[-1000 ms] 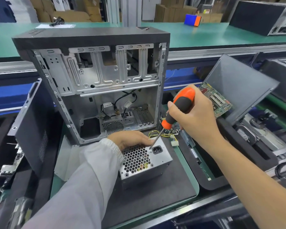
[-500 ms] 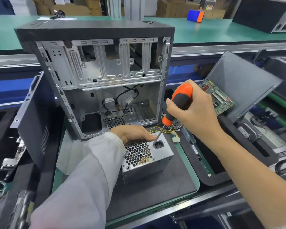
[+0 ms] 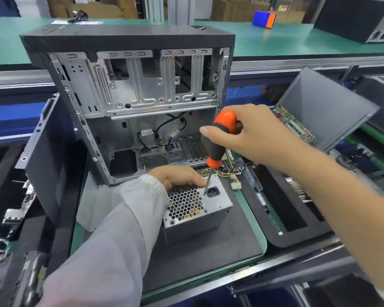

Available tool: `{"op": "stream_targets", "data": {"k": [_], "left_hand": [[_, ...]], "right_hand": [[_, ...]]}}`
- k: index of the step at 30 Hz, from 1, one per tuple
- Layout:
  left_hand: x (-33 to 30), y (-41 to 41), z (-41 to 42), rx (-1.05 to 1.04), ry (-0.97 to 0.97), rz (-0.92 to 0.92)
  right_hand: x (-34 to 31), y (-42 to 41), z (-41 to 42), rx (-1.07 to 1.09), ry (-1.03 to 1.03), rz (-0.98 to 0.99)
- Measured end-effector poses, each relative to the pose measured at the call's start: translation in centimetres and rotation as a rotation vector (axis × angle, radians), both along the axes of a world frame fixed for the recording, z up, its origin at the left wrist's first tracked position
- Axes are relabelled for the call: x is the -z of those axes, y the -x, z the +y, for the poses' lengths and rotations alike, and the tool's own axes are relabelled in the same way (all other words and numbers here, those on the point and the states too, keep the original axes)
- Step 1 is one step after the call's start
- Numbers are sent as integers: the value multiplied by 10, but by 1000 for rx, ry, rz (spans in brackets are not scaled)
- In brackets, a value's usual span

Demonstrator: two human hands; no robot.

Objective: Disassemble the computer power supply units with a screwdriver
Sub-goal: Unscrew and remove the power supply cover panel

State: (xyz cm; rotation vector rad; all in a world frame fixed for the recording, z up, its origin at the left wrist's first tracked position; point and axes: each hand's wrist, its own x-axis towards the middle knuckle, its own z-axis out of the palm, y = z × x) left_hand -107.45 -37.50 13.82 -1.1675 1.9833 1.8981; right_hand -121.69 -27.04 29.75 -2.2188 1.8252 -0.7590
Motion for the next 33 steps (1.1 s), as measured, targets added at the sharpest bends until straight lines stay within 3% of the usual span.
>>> {"op": "stream_targets", "data": {"k": [4,6,8,10,13,15,17,21,25,28,29,33], "left_hand": [[-1,1,2,-23,-6,-9],[-2,1,2,-27,-1,-13],[-2,1,2,-36,-2,-10],[-3,2,2,-49,-12,-12],[-5,1,4,-46,-12,-22],[-6,1,5,-45,-23,-29],[-6,0,5,-39,-38,-37],[-5,0,6,-48,18,-31],[-4,0,6,-39,-27,-14],[-3,0,4,-36,-37,-17],[-3,0,4,-33,-36,-14],[-1,0,4,-17,-6,-1]], "right_hand": [[-44,18,-11,-153,-528,116],[-57,16,-16,-227,-644,177],[-61,5,-19,-214,-651,320],[-58,-9,-23,-69,-572,535],[-44,-20,-27,29,-210,883],[-44,-25,-27,-16,-112,985],[-51,-26,-32,-124,-250,1004],[-66,-23,-31,-203,-675,653],[-66,-24,-30,-94,-716,546],[-53,-30,-28,-143,-502,1141],[-49,-31,-29,-187,-408,1245],[-48,-32,-30,-149,-625,1275]]}}
